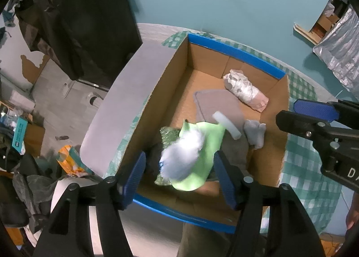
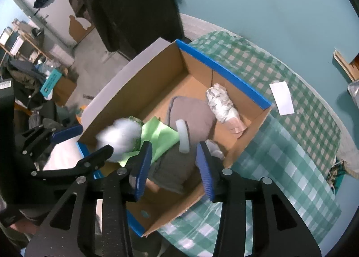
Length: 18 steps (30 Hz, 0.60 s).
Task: Organize soft objects
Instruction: 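Open both grippers to drop the bag and roll into the box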
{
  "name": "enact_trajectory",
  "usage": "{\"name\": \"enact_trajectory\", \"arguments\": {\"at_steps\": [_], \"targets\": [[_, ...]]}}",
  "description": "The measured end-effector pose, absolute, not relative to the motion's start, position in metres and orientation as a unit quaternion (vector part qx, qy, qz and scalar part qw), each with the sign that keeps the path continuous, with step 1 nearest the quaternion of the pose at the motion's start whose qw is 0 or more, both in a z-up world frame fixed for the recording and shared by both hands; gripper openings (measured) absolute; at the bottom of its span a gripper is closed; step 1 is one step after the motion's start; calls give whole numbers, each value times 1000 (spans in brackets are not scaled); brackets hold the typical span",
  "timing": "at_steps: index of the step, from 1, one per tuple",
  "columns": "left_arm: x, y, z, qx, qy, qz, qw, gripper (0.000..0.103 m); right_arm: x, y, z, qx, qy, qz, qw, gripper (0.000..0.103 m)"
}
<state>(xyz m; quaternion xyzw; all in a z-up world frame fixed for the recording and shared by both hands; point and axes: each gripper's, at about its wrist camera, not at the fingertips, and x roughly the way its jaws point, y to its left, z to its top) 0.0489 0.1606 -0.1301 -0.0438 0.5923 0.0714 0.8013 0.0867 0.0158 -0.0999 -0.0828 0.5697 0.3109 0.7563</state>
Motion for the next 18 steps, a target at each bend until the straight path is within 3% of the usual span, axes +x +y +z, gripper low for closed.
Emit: {"name": "enact_trajectory", "arguments": {"at_steps": [18], "targets": [[35, 136, -81, -21, 569, 69, 819, 66, 70, -24, -64, -66, 541, 300, 783, 45]]}}
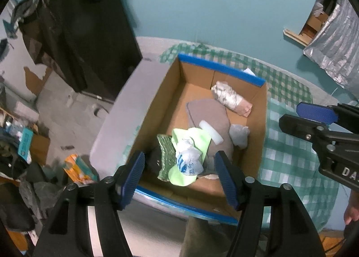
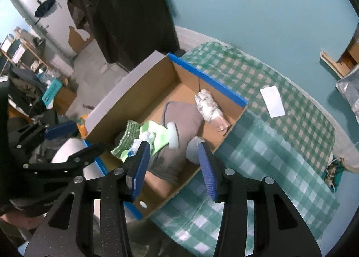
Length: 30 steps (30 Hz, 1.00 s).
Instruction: Organize soft objects
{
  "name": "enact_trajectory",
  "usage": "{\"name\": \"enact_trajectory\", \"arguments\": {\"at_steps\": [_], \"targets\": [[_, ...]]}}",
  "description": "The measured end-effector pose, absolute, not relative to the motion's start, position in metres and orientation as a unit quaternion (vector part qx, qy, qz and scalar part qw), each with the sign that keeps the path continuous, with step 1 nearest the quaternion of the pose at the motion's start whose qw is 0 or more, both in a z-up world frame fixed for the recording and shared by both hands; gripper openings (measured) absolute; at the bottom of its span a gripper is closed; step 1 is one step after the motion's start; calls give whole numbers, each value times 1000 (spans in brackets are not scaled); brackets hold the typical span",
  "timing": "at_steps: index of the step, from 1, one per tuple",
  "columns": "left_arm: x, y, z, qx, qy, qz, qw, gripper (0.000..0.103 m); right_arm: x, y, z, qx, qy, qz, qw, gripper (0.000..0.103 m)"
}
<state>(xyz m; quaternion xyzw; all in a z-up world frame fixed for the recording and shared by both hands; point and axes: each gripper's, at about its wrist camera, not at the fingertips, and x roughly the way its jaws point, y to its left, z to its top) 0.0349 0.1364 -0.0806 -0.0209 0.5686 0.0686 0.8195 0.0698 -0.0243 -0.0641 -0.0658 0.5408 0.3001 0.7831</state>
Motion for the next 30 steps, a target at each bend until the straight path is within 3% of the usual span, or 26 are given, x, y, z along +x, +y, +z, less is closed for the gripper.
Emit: {"name": "enact_trajectory", "arguments": {"at_steps": [10, 30], "targets": [[24, 118, -30, -14, 527, 85, 845, 66, 60, -52, -41, -61, 516, 272, 810, 50], [9, 75, -7, -14, 525, 59, 849, 66, 39, -104, -9, -36, 483, 232, 844, 56]]}}
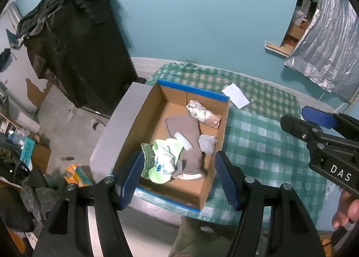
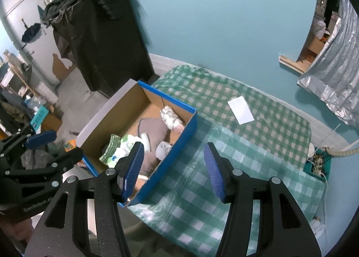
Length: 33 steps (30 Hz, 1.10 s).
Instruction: Organize soft objects
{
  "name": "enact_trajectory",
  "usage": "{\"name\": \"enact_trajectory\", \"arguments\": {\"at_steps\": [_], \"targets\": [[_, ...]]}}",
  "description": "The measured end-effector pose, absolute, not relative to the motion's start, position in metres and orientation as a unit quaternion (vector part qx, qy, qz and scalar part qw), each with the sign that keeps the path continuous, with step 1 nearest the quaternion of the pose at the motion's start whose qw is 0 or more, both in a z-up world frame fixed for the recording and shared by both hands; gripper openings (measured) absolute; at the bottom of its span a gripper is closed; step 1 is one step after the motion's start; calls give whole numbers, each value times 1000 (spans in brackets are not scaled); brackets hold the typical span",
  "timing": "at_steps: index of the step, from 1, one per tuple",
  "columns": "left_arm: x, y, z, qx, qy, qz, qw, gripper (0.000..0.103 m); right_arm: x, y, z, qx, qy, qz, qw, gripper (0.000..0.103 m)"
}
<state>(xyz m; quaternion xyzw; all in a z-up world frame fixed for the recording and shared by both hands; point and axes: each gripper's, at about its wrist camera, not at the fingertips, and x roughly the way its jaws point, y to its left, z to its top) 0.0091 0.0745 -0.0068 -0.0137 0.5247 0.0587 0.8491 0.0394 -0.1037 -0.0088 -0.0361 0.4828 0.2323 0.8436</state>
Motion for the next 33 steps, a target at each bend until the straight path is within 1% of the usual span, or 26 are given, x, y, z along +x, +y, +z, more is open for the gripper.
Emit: {"name": "enact_trajectory", "arguments": {"at_steps": [26, 33], "targets": [[6, 64, -2, 1, 526, 57, 849, 67, 32, -117, -3, -29, 480, 227, 847, 56], [6, 64, -2, 2, 526, 58, 849, 69, 32, -117, -3, -31, 478, 228, 848, 56]]}}
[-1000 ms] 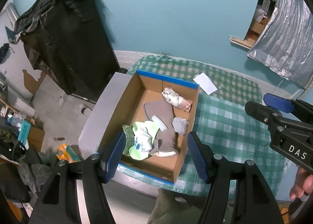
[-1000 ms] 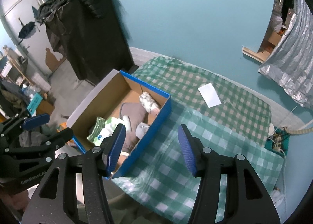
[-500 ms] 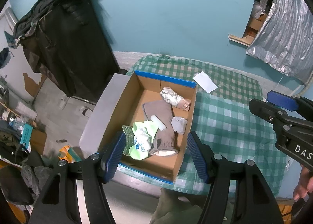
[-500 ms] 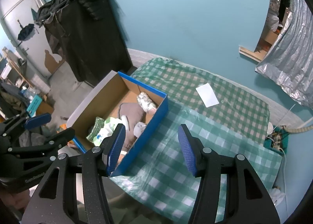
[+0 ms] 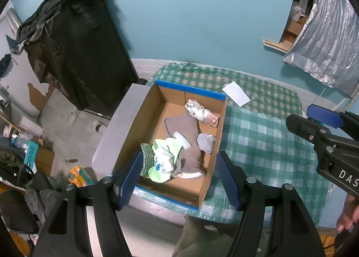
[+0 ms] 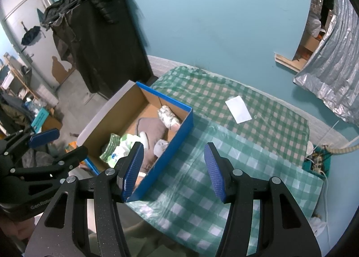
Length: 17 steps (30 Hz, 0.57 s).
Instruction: Organize soft objects
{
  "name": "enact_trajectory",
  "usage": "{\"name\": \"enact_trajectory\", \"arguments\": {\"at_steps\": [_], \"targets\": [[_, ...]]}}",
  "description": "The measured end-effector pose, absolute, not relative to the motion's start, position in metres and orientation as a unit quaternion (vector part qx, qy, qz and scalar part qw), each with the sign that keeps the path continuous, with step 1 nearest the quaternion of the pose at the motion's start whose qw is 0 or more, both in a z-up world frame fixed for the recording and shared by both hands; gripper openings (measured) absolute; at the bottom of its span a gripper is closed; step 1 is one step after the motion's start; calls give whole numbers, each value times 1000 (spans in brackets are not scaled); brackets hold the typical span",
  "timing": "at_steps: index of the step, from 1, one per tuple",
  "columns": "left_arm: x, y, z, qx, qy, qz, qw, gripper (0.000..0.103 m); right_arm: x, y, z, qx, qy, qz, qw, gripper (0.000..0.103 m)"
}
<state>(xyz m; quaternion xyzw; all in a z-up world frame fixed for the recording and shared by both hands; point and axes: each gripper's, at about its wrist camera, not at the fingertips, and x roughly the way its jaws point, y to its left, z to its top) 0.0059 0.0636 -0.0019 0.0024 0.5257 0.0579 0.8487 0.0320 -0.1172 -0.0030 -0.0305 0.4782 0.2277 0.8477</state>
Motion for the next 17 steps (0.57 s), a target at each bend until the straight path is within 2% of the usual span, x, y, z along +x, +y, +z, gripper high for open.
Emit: {"name": "enact_trajectory", "arguments": {"at_steps": [12, 14, 17], "targets": [[7, 64, -2, 3, 526, 58, 848, 69, 28, -117, -1, -32, 480, 231, 846, 56], [7, 64, -2, 3, 526, 58, 848, 74, 29, -116, -1, -33, 481, 230, 845, 56], [5, 65, -2, 4, 527, 60, 848, 75, 27, -115, 0, -33, 482, 231, 845, 56]]}}
